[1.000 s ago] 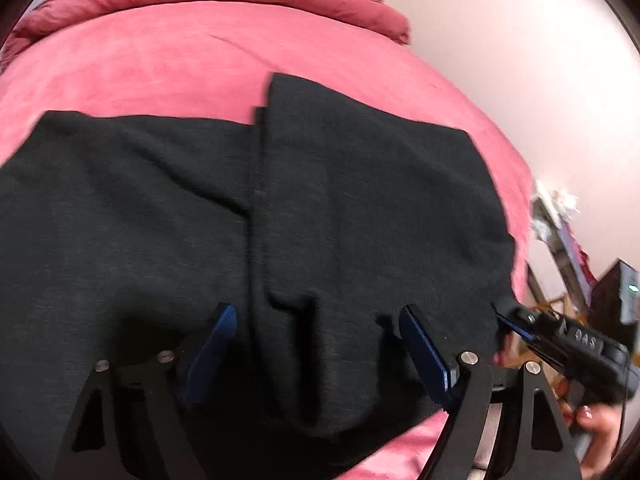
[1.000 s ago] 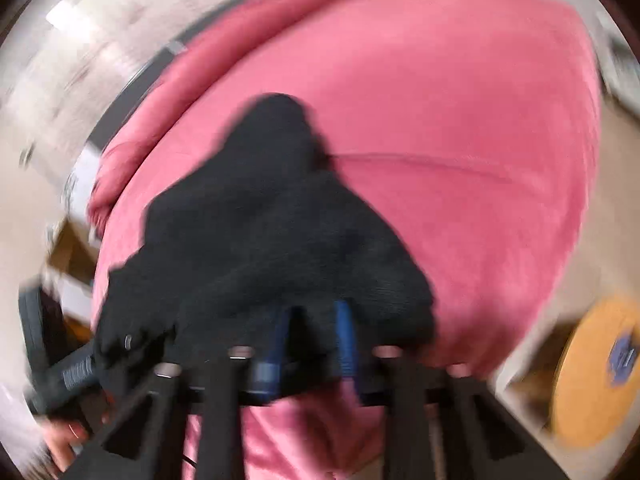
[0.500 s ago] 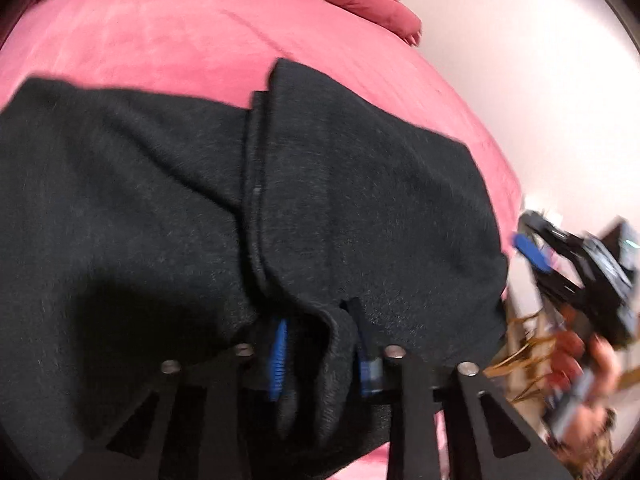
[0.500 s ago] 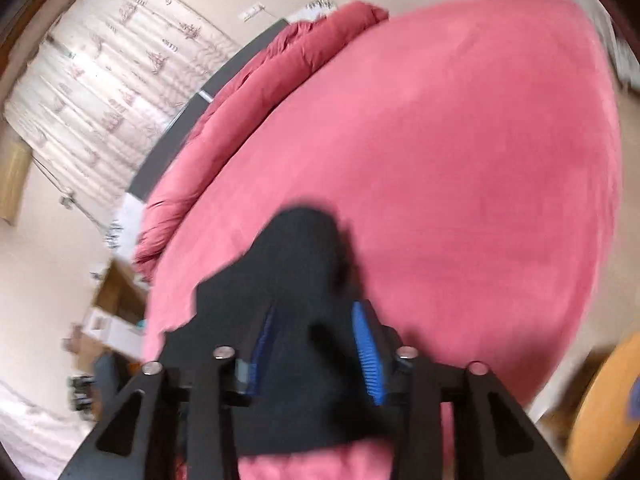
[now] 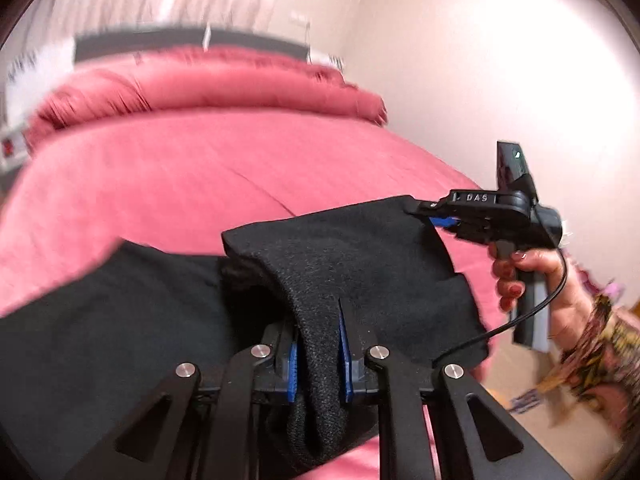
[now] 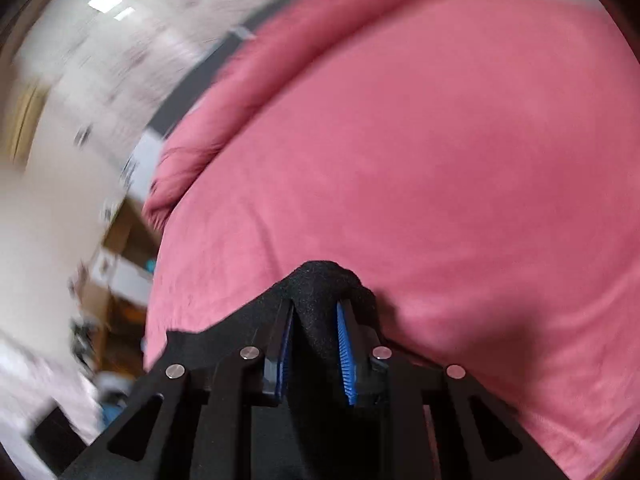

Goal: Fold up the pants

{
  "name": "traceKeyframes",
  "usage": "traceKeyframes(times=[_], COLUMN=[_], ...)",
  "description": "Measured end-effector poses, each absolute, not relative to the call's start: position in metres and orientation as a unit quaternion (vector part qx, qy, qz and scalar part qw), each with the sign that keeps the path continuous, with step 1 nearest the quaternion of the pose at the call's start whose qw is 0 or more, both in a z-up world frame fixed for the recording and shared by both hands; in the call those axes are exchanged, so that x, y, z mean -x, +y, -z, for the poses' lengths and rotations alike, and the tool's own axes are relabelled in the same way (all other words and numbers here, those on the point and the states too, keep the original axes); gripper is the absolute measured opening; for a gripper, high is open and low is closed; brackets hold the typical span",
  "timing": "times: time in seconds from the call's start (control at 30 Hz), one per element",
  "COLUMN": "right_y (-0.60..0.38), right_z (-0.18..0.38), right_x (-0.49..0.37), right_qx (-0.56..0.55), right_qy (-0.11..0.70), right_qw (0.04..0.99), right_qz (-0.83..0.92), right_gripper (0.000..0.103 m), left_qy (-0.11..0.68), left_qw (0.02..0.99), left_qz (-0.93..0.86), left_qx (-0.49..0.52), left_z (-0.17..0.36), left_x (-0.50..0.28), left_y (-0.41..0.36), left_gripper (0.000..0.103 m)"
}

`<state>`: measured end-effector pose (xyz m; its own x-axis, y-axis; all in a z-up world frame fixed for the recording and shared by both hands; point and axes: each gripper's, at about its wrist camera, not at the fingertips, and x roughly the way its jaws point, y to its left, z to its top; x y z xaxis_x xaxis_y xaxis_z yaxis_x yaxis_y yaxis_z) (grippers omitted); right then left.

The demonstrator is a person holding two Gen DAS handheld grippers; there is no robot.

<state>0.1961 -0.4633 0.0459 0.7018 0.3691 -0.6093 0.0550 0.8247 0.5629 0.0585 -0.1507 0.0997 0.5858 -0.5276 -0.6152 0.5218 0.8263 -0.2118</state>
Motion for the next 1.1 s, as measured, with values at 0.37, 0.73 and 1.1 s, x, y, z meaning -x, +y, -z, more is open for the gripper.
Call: traceKeyframes(times=[0.37,0.73,1.1], right_y=[-0.47,-0.479,-0.473], right_z=[-0.018,0.008,0.016], right_x=[-0.131,-0.004,-0.004], right_qx=[-0.285,-0.31,-0.458], right_qy=[0.375,0.464,0.423], right_qw=[0.882,0.83,0.78], right_qz=[0.005,-0.006,-0.041], right_gripper=[0.036,0.036,0.015], left_qy=[0.432,0.452,0.458], left_qw=[0.864,0.868,0.867], left_qz=[0.252,0.202,0.187], left_qx=[-0.047,-0.014,-0.066], left_z=[-0.017,-0.017,-0.01], left_x=[-0.033,-0.1,-0.101], left_y=[-0.136,-0.125,-0.142], left_gripper=[0.046,0.056,0.066])
